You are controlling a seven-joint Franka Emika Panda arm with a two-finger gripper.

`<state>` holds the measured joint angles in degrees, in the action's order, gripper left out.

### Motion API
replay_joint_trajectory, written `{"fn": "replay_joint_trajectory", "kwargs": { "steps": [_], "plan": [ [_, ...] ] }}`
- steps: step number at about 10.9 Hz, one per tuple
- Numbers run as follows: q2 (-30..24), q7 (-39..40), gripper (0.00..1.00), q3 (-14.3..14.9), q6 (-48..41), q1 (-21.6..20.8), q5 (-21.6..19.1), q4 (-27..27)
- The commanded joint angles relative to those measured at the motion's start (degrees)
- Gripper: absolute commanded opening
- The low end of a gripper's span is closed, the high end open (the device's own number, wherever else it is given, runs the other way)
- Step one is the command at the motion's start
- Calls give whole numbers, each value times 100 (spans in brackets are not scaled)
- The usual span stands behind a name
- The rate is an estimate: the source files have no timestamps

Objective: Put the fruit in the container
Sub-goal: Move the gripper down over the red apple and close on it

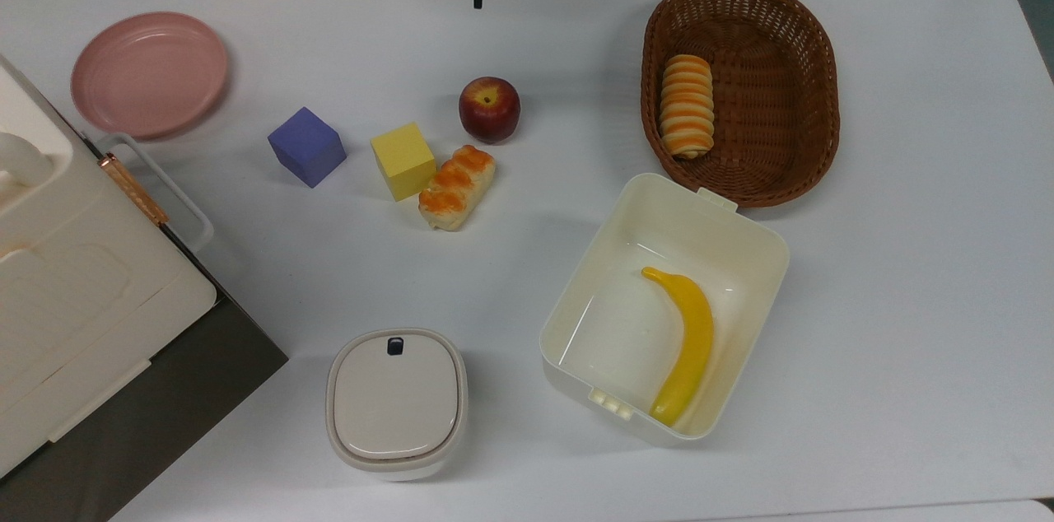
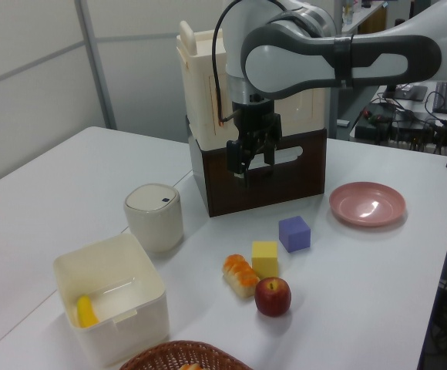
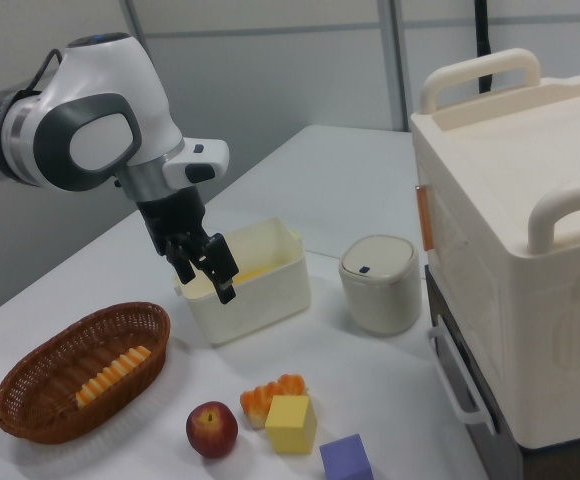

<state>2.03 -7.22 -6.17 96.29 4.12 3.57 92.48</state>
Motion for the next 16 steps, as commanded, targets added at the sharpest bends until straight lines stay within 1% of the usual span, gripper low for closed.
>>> {"fn": "replay_joint_trajectory", "kwargs": {
  "steps": [1, 3, 7, 8, 10, 12, 13, 15, 16],
  "plan": [
    [-63, 107, 100, 28, -93, -43, -207, 77],
    [-98, 115, 100, 19, -250, -60, -208, 86],
    [-71, 124, 100, 19, -277, -148, -208, 121],
    [-106, 133, 100, 11, -251, -157, -208, 269],
    [-71, 282, 100, 10, -207, -324, -217, 481],
    [-36, 379, 100, 10, -198, -359, -269, 753],
    [51, 449, 100, 10, -181, -351, -382, 824],
    [428, 633, 100, 19, 81, -342, -401, 851],
    [586, 660, 100, 19, 213, -350, -401, 947]
  ]
}}
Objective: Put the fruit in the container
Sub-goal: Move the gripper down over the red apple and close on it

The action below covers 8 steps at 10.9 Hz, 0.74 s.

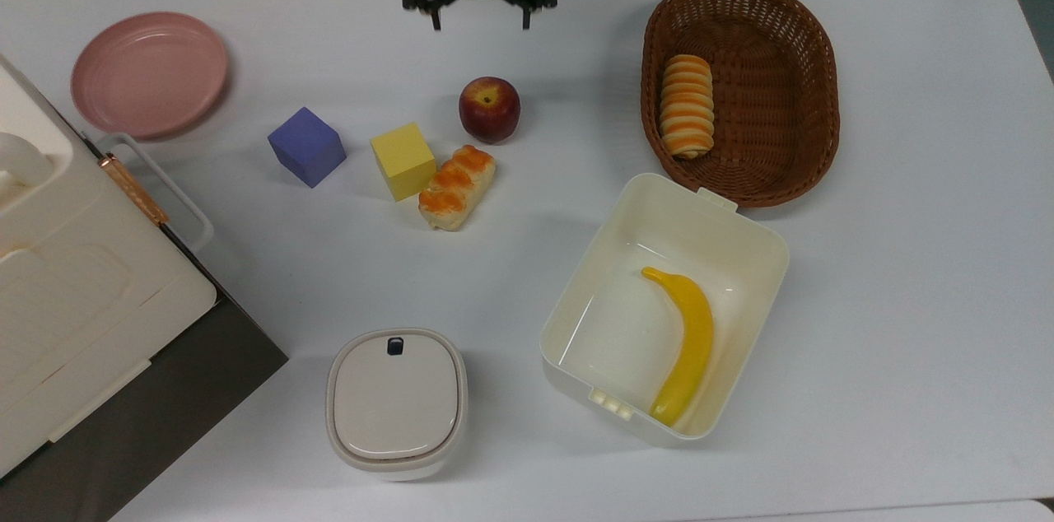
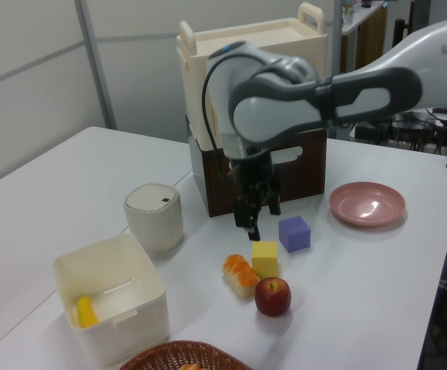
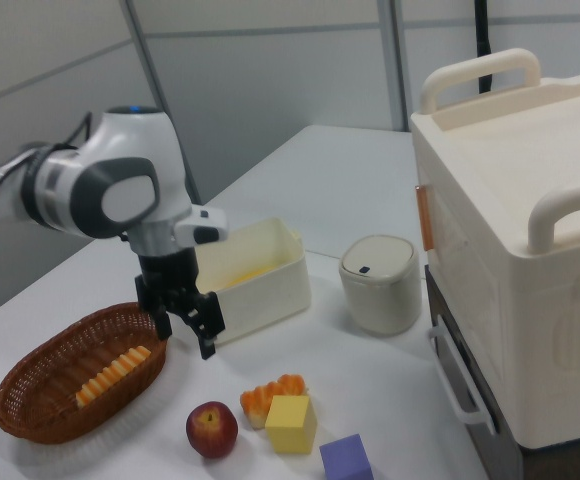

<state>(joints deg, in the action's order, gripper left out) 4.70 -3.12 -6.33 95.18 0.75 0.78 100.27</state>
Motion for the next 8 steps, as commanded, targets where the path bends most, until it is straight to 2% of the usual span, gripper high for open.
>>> {"fn": "replay_joint_trajectory", "kwargs": {
  "steps": [1, 5, 8],
  "plan": [
    [452, 250, 100, 35, 447, -14, -122, 273],
    [1014, 180, 100, 26, 720, -146, -96, 441],
    [1278, 224, 100, 18, 808, -154, 70, 555]
  ]
}}
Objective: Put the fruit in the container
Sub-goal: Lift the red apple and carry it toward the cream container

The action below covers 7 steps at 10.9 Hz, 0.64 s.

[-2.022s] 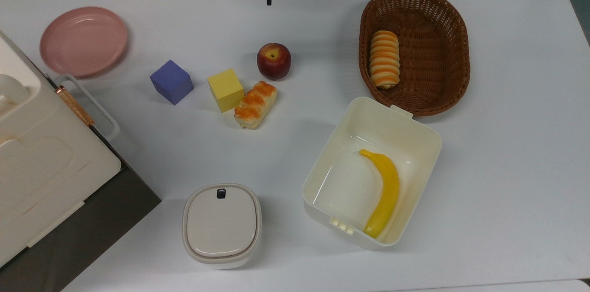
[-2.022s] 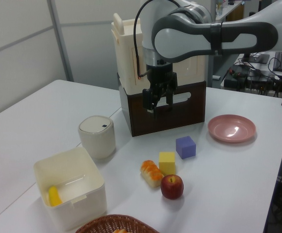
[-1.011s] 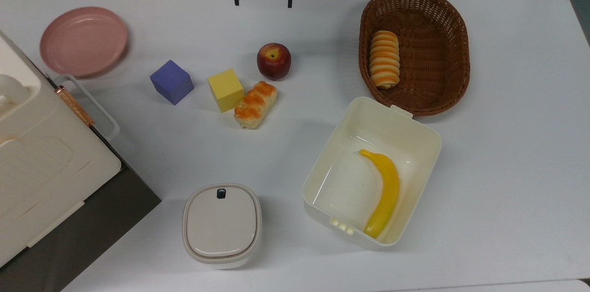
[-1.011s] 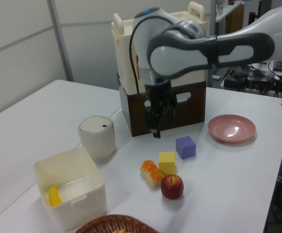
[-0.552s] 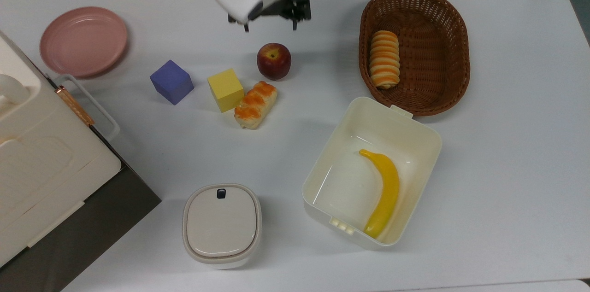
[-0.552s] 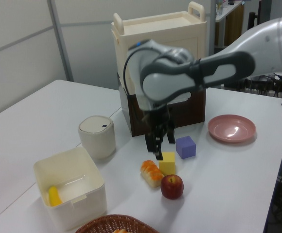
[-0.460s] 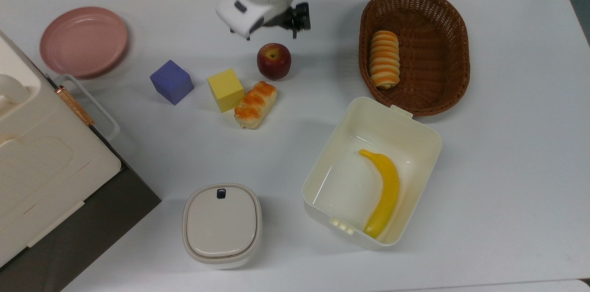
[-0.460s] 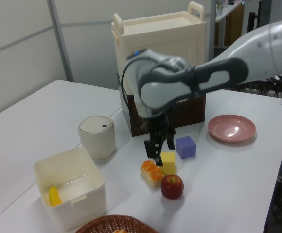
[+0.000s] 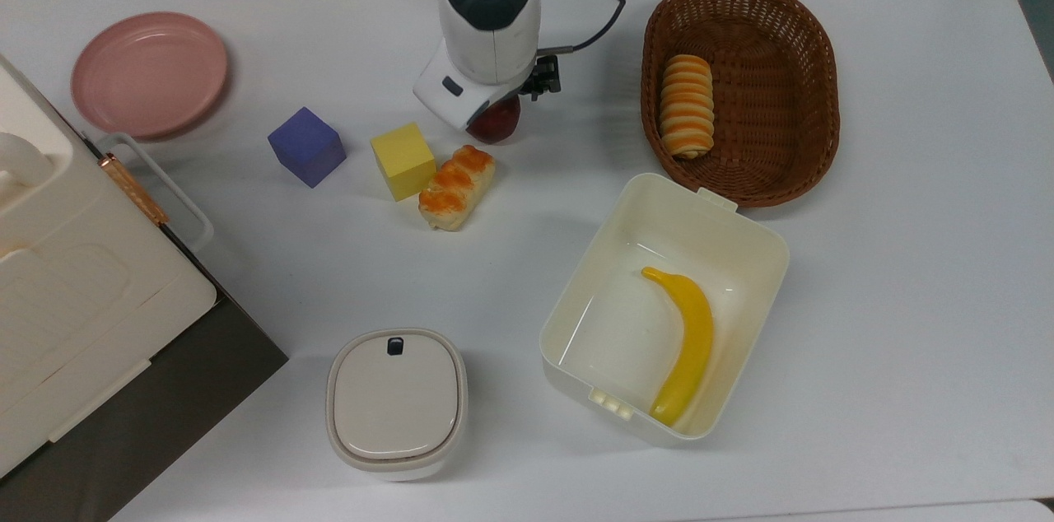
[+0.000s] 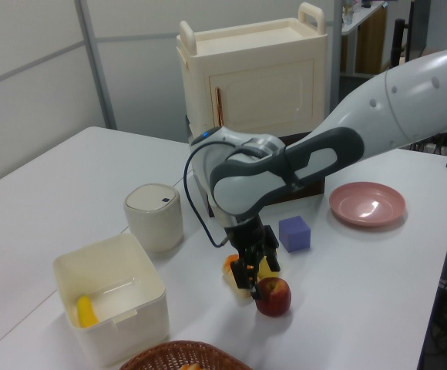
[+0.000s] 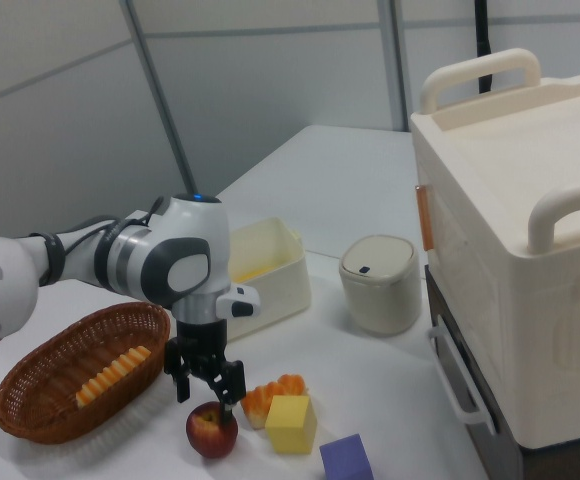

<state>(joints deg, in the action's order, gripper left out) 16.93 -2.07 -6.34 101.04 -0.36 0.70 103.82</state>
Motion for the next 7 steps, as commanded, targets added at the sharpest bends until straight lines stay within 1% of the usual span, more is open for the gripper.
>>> {"fn": "replay_joint_trajectory", "kwargs": {
  "steps": [1, 2, 3, 4, 5, 6, 7],
  "plan": [
    [64, 119, 100, 19, 380, -43, 167, 314],
    [73, 119, 100, 27, 468, -34, 220, 376],
    [82, 119, 98, 27, 478, -43, 281, 428],
    [117, 119, 77, 27, 478, -51, 378, 438],
    [108, 119, 60, 27, 478, -95, 396, 429],
    [65, 75, 51, 27, 426, -130, 396, 394],
    [-57, 66, 48, 27, 391, -131, 396, 342]
  ]
}}
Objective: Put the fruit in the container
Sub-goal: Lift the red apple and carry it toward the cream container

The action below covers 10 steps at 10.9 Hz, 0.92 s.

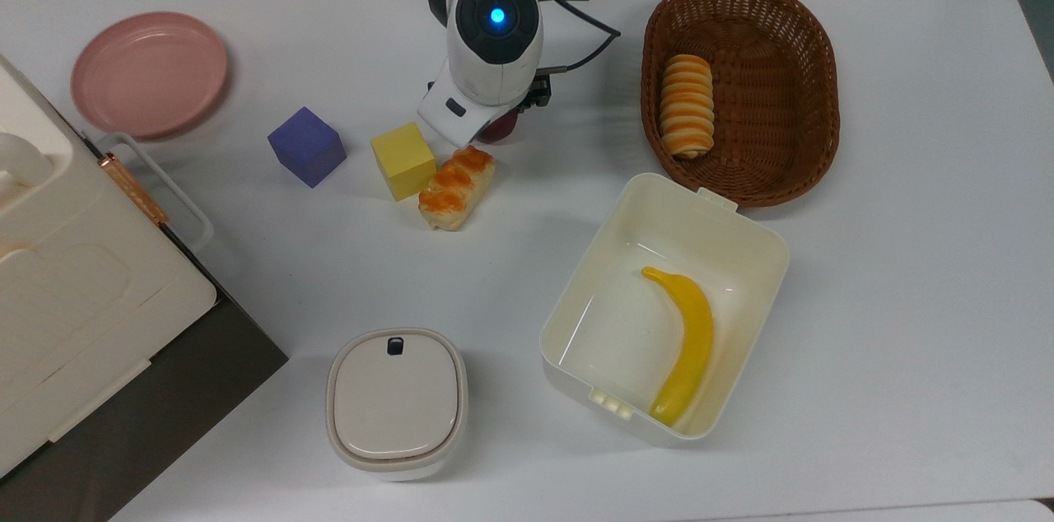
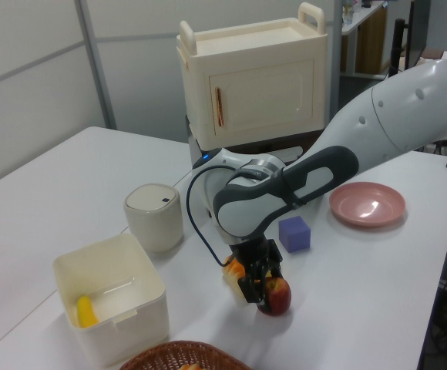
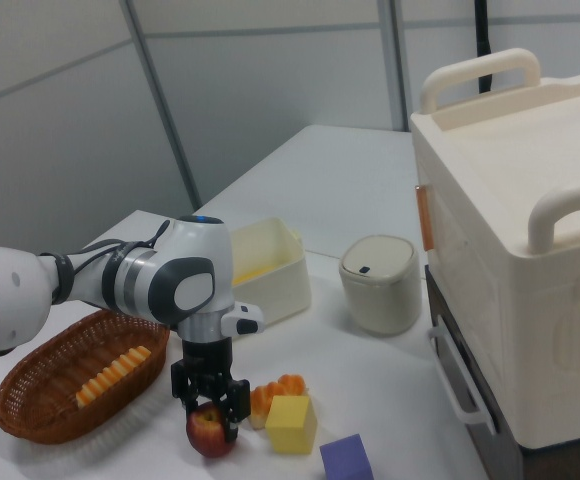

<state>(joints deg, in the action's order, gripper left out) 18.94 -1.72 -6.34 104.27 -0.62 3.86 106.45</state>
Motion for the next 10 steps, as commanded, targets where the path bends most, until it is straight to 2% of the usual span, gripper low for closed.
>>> {"fn": "replay_joint_trajectory", "kwargs": {
  "steps": [1, 3, 6, 7, 10],
  "plan": [
    [-346, 32, 45, 28, 50, -105, 80, -131],
    [-347, 5, 45, 28, 50, -263, 80, -701],
    [-285, -354, 46, 19, 146, -263, 18, -1669],
    [-259, -346, 46, 19, 338, -394, 27, -1810],
    [-67, -529, 47, 28, 1909, -746, 27, -1794]
  ]
}}
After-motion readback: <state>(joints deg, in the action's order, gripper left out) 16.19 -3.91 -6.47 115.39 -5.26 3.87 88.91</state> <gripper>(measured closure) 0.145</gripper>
